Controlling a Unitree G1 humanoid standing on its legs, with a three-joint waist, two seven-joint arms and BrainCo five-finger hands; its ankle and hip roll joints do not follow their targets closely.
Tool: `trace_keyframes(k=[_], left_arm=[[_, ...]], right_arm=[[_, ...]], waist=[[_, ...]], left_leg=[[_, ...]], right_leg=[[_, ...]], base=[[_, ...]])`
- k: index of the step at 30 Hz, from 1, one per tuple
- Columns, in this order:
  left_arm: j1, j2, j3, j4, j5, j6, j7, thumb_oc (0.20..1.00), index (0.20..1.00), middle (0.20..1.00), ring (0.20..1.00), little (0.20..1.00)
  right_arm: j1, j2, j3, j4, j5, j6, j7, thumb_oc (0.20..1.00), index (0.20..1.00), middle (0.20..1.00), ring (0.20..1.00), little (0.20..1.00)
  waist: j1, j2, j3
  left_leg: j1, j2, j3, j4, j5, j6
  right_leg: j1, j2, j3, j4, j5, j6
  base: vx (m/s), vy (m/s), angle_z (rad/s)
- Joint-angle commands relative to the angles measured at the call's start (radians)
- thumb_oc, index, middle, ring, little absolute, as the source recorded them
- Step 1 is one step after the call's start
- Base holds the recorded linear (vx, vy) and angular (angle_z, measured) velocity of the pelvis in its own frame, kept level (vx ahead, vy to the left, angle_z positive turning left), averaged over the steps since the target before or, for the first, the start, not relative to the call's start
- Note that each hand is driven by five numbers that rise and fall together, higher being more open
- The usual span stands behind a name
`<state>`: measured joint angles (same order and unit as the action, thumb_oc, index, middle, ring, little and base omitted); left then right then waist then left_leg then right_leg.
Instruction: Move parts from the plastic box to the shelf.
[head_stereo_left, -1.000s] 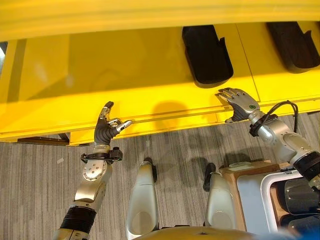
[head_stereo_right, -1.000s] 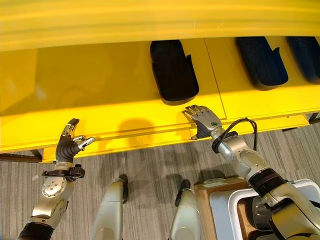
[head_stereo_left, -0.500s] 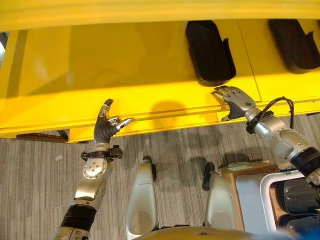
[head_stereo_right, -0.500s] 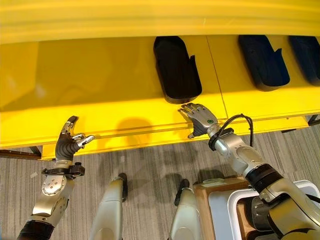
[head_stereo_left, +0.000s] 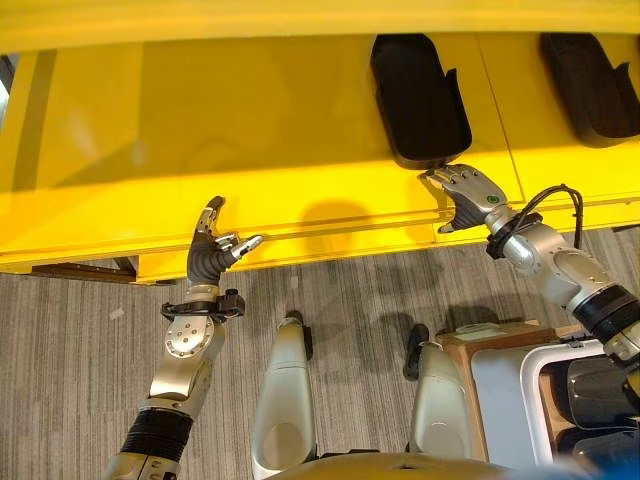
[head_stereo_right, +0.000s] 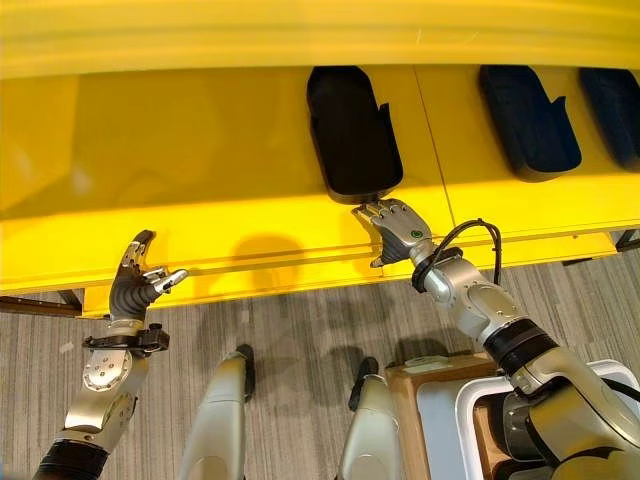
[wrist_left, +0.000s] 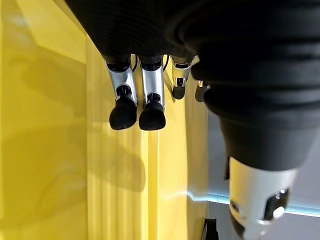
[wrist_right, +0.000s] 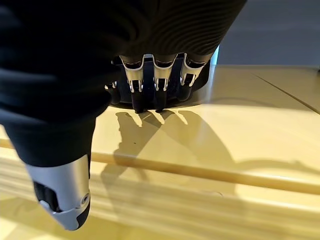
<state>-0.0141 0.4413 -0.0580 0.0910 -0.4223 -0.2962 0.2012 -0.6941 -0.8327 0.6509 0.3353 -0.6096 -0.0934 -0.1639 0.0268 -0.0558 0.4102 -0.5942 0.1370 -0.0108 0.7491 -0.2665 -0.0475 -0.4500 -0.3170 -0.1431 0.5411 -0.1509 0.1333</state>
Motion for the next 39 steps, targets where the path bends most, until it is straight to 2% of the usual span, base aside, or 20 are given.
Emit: trace_keyframes(k=[1,29,39], left_arm=[[0.052,0.015,-0.020,-0.020,-0.019,0.003,0.005,1.000,1.000,1.000,1.000,1.000],[0.062,0.019,-0.010,-0.024,-0.020,0.002,0.008,1.000,1.000,1.000,1.000,1.000],[0.050,-0.006,0.001,-0.012,0.010,0.014,0.028,1.000,1.000,1.000,1.000,1.000]], right_arm=[[-0.088,0.013,-0.004,0.034,0.034,0.003,-0.036,1.000,1.000,1.000,1.000,1.000],[-0.140,0.008,0.001,0.053,0.050,0.007,-0.042,1.000,1.000,1.000,1.000,1.000],[0.124,0.041,-0.165,-0.167,0.110,-0.035,-0.050,1.000,1.000,1.000,1.000,1.000]], waist=[[0.032,0.002,-0.007],[0.045,0.009,0.000],[0.012,-0.001,-0.001]], left_leg=[[0.031,0.024,-0.060,-0.079,0.054,-0.037],[0.014,0.021,-0.061,-0.065,0.053,-0.034],[0.029,0.027,-0.059,-0.081,0.059,-0.033]], right_leg=[[-0.045,-0.019,0.019,0.157,-0.040,-0.018],[-0.061,-0.021,0.022,0.171,-0.043,-0.017],[-0.053,-0.016,0.025,0.162,-0.039,-0.018]], base=[[0.00,0.000,0.00],[0.00,0.000,0.00],[0.00,0.000,0.00]])
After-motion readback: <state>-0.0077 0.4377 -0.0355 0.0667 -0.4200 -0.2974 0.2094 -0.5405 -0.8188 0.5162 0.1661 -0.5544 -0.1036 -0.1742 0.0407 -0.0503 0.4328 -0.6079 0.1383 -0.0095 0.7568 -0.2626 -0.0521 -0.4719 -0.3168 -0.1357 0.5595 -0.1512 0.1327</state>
